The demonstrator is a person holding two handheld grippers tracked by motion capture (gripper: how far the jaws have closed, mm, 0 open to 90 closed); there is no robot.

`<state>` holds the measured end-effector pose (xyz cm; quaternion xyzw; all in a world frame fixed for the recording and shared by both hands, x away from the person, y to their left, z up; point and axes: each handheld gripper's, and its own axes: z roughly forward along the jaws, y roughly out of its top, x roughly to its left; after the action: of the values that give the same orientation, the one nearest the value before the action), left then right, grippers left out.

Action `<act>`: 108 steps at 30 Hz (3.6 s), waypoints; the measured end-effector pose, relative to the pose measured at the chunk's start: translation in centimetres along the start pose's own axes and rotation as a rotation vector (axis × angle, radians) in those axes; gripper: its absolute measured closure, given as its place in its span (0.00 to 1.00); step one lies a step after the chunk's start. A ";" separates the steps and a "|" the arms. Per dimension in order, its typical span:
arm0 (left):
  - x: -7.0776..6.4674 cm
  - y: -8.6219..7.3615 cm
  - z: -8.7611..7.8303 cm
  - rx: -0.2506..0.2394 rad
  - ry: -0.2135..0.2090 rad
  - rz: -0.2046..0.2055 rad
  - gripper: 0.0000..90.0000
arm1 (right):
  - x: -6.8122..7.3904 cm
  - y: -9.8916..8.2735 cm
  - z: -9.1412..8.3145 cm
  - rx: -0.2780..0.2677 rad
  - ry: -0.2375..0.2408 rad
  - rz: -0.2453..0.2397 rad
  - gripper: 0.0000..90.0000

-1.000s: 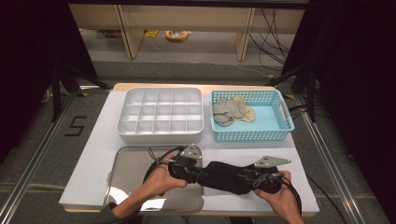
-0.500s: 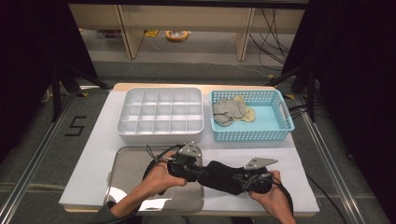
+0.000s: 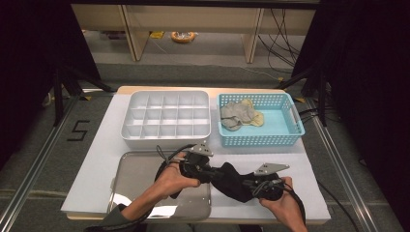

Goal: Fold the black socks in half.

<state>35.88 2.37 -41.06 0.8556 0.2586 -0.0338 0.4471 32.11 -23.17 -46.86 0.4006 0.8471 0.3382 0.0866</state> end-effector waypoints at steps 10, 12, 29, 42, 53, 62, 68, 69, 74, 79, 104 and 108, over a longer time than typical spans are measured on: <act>-0.5 1.5 1.5 0.021 -0.016 0.004 0.89 | -0.3 -0.2 -0.9 -0.040 0.022 0.019 0.93; -0.5 1.5 1.2 0.027 -0.013 0.012 0.89 | -0.4 -0.2 -1.5 -0.094 0.038 0.025 0.92; -0.3 0.1 1.2 0.077 -0.007 0.004 0.88 | 2.3 0.1 2.1 0.023 0.100 -0.020 0.92; -0.7 1.3 2.9 0.070 -0.015 -0.006 0.88 | -0.8 -0.5 -2.6 -0.086 0.032 0.065 0.90; -1.1 3.4 7.2 0.088 0.027 -0.040 0.89 | -4.5 -1.4 -5.8 -0.169 -0.067 0.135 0.89; -1.8 4.0 10.6 0.122 0.014 -0.062 0.79 | -5.5 -2.0 -6.7 -0.194 -0.079 0.207 0.87; -2.3 4.2 11.3 0.115 0.000 -0.075 0.57 | -5.8 -2.0 -6.7 -0.191 -0.091 0.184 0.86; -2.4 4.3 11.1 0.112 0.004 -0.082 0.54 | -5.8 -2.0 -6.7 -0.192 -0.087 0.186 0.85; -2.6 4.4 10.0 0.082 -0.021 -0.083 0.44 | -5.8 -2.0 -7.2 -0.226 -0.086 0.241 0.85; -2.6 3.7 8.3 0.065 -0.001 -0.059 0.44 | -5.9 -1.9 -7.8 -0.223 -0.099 0.243 0.84; -1.5 -0.3 4.8 0.012 0.065 -0.029 0.57 | -5.3 0.4 -4.7 -0.032 -0.194 0.063 0.96; -2.3 -0.2 5.8 0.000 0.050 -0.004 0.66 | -6.1 -0.4 -3.2 0.009 -0.208 0.038 0.95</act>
<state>34.80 -3.01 -44.05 0.8556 0.2714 -0.0131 0.4405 34.62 -29.49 -45.43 0.4497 0.8274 0.2927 0.1658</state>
